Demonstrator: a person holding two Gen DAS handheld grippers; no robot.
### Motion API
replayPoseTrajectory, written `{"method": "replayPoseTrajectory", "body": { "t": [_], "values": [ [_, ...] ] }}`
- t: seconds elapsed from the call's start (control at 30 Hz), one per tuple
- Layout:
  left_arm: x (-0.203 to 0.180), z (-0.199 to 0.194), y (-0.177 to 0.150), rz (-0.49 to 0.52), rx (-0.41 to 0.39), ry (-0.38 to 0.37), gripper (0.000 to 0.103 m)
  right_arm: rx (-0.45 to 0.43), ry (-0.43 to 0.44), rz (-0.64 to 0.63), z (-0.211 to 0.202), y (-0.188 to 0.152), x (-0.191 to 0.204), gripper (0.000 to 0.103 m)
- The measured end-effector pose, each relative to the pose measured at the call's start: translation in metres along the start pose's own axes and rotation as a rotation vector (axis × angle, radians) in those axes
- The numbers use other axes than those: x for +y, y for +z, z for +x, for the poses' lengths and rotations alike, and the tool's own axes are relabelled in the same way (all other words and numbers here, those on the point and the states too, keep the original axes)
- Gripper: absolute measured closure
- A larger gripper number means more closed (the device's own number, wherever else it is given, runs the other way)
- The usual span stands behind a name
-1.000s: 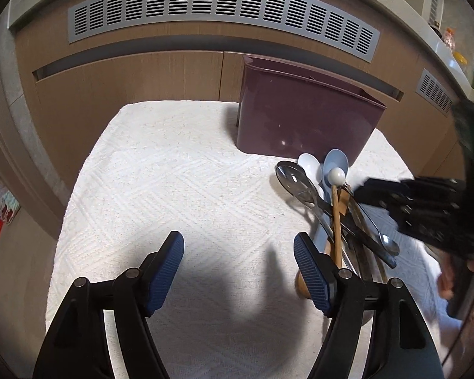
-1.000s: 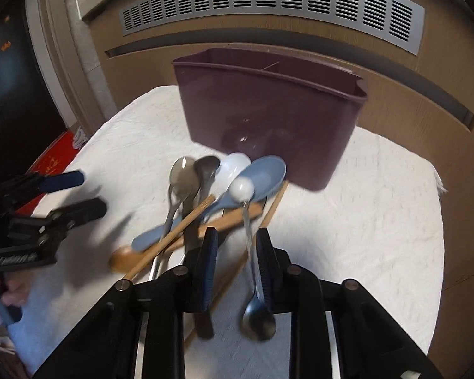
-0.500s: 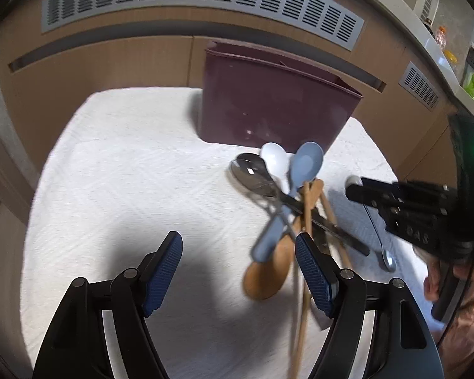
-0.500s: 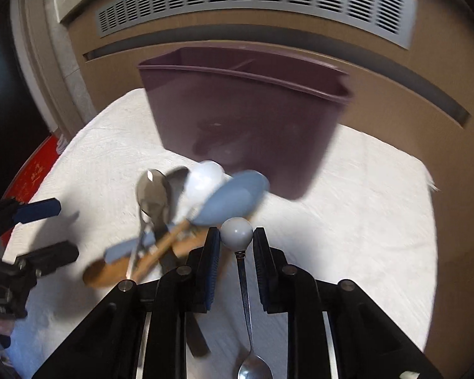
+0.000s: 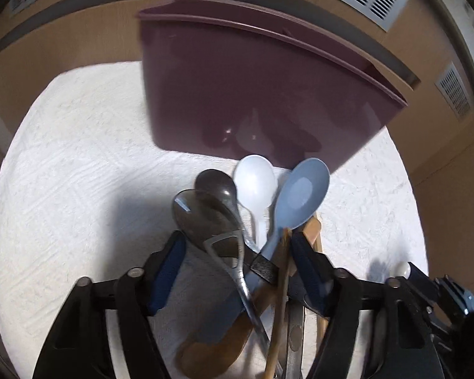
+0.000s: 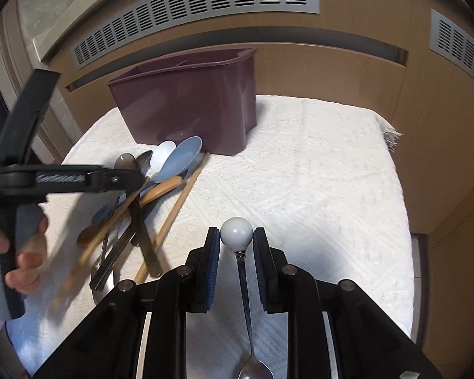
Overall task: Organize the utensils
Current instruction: 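Grasp the light blue plastic spoon by its handle with the left tool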
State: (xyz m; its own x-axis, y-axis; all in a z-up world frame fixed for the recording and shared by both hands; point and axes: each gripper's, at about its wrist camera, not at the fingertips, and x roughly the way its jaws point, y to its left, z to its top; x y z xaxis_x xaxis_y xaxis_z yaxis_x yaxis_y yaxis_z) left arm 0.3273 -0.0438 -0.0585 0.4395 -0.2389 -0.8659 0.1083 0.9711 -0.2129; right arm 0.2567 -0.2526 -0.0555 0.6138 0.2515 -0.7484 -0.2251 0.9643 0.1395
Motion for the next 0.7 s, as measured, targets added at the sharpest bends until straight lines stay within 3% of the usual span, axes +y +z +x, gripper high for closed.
{"method": "replayPoseTrajectory", "body": {
  "t": [0.1, 0.27, 0.47, 0.63, 0.7],
  "values": [
    [-0.01, -0.005, -0.011, 0.142, -0.028, 0.033, 0.061, 0.01, 0.033, 0.024, -0.002, -0.009, -0.005, 0.083],
    [-0.005, -0.027, -0.039, 0.283, -0.035, 0.025, 0.063, 0.046, 0.058, 0.056, 0.007, -0.017, -0.009, 0.083],
    [0.007, -0.048, -0.046, 0.313, -0.069, 0.093, 0.062, 0.02, 0.063, 0.023, 0.003, -0.016, 0.003, 0.08],
    [0.005, -0.076, -0.037, 0.307, -0.154, 0.002, 0.06, 0.008, 0.046, 0.009, 0.001, -0.018, 0.006, 0.07],
    [-0.007, -0.075, -0.029, 0.341, -0.151, -0.047, 0.056, 0.002, 0.029, 0.006, 0.0, -0.017, 0.006, 0.067]
  ]
}}
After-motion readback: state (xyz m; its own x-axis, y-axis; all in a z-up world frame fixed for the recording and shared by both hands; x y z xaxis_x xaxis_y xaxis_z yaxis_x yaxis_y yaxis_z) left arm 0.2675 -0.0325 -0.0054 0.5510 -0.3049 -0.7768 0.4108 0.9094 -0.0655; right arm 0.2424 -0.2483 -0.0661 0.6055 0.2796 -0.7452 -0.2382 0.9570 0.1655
